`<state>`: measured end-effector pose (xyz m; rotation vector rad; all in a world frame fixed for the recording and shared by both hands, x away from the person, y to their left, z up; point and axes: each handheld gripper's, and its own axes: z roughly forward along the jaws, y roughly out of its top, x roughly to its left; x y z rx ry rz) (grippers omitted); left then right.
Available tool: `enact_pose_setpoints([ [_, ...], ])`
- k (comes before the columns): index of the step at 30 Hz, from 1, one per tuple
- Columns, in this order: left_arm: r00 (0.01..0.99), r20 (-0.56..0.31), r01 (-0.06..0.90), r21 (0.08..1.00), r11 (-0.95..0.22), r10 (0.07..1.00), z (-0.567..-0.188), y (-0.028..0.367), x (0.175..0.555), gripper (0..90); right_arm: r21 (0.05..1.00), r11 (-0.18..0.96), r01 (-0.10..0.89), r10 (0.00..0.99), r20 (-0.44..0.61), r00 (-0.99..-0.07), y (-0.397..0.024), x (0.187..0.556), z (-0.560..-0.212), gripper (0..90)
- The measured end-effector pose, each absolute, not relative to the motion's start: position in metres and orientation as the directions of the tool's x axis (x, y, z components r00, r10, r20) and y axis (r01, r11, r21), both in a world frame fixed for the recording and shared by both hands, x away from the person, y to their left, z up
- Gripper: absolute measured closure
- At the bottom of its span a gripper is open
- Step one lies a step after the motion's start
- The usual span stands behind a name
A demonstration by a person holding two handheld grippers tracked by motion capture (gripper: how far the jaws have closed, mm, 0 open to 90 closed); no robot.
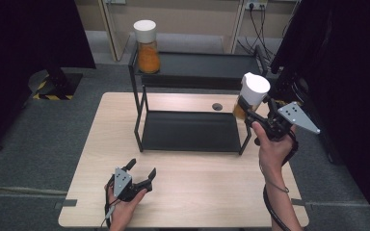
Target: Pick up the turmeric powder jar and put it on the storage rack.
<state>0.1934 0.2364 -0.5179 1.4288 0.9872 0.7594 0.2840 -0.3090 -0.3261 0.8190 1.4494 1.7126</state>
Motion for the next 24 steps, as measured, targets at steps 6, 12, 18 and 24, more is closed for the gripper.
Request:
enact_pose_setpoints([
  [6, 0.431, -0.097, 0.139, 0.989, 0.04, 0.897, -0.518, 0.237, 0.194, 14.3, 0.986, -0.099, -0.135, 0.854, 0.015, -0.519, -0.306, 0.291, -0.316, 30.9],
  [12, 0.431, -0.099, 0.138, 0.989, 0.042, 0.897, -0.518, 0.237, 0.193, 14.3, 0.985, -0.102, -0.141, 0.857, 0.015, -0.515, -0.301, 0.298, -0.304, 30.9],
  [18, 0.432, -0.101, 0.14, 0.989, 0.044, 0.896, -0.518, 0.237, 0.194, 14.2, 0.984, -0.102, -0.143, 0.861, 0.015, -0.508, -0.296, 0.305, -0.295, 30.9],
  [24, 0.433, -0.101, 0.14, 0.989, 0.043, 0.896, -0.518, 0.237, 0.194, 14.2, 0.985, -0.102, -0.139, 0.865, 0.018, -0.501, -0.292, 0.312, -0.286, 30.9],
])
